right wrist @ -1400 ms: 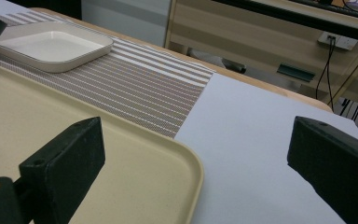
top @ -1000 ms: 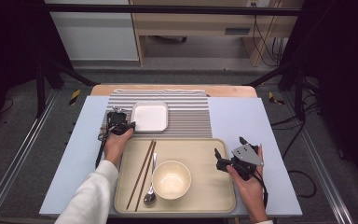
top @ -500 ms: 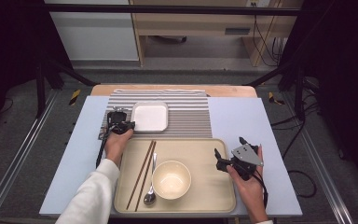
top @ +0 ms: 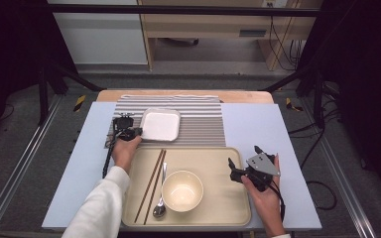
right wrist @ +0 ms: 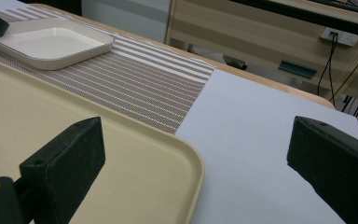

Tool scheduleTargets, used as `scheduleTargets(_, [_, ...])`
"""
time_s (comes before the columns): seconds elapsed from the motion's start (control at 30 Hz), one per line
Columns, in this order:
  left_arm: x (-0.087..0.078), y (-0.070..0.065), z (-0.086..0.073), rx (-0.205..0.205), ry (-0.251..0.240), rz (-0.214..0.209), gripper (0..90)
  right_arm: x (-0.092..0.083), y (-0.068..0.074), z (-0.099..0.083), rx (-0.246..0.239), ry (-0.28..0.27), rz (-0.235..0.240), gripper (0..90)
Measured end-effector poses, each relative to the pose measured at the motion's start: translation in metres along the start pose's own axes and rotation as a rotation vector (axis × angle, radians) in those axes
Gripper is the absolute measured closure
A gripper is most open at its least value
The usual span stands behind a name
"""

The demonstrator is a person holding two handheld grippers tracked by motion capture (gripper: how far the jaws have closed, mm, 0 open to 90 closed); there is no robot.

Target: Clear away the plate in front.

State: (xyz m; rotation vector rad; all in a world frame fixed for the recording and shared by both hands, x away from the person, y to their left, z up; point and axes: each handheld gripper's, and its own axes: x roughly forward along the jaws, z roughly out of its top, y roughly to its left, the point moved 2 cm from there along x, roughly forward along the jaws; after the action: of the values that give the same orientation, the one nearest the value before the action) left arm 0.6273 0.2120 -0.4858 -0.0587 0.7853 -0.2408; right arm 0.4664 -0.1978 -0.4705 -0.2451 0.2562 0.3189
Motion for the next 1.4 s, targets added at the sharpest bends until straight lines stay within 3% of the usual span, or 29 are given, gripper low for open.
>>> scheduleTargets(0.13, [-0.002, 0.001, 0.003, -0.036, -0.025, -0.011, 86.2, 0.0, 0.0, 0.0, 0.001, 0.001, 0.0, 4.2])
scheduleTargets(0.33, [-0.015, -0.001, 0.011, -0.031, -0.076, -0.011, 88.1, 0.0, -0.001, 0.0, 0.001, -0.003, -0.002, 4.4])
scheduleTargets(0.6, [-0.027, -0.002, 0.017, -0.021, -0.107, -0.02, 88.3, 0.0, 0.0, 0.001, 0.0, -0.004, -0.004, 4.4])
scheduleTargets(0.9, [-0.039, -0.006, 0.022, -0.017, -0.143, -0.055, 88.3, 0.0, -0.001, 0.002, -0.002, -0.01, -0.012, 4.5])
scheduleTargets(1.2, [-0.059, -0.025, 0.029, -0.004, -0.204, -0.127, 88.3, 0.0, -0.002, 0.001, 0.013, -0.014, -0.022, 5.6])
scheduleTargets(1.33, [-0.065, -0.036, 0.028, 0.013, -0.225, -0.141, 88.3, -0.001, -0.001, 0.006, 0.081, -0.033, -0.02, 6.3])
scheduleTargets(1.4, [-0.065, -0.04, 0.027, 0.021, -0.219, -0.157, 88.3, -0.003, 0.004, 0.01, 0.079, -0.043, -0.027, 6.5])
